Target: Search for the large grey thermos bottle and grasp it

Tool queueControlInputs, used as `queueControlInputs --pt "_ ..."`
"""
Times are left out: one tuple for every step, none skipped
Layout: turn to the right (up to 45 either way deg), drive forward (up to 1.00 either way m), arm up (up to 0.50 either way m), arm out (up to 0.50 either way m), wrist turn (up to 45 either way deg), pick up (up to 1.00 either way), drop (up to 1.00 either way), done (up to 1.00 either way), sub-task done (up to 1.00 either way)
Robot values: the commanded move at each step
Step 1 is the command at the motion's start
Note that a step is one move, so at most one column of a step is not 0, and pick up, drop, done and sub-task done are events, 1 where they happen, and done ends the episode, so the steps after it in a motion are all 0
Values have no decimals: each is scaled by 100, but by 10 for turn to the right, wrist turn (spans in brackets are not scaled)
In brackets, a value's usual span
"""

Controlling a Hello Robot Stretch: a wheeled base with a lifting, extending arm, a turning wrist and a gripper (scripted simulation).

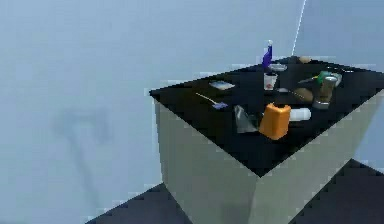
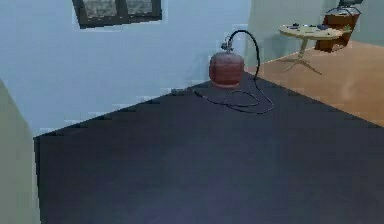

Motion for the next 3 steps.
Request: queueControlInputs --pt "-450 0 0 0 0 0 0 0 0" --pt "-240 0 0 0 0 0 0 0 0" --pt "0 0 50 0 0 0 0 0 0"
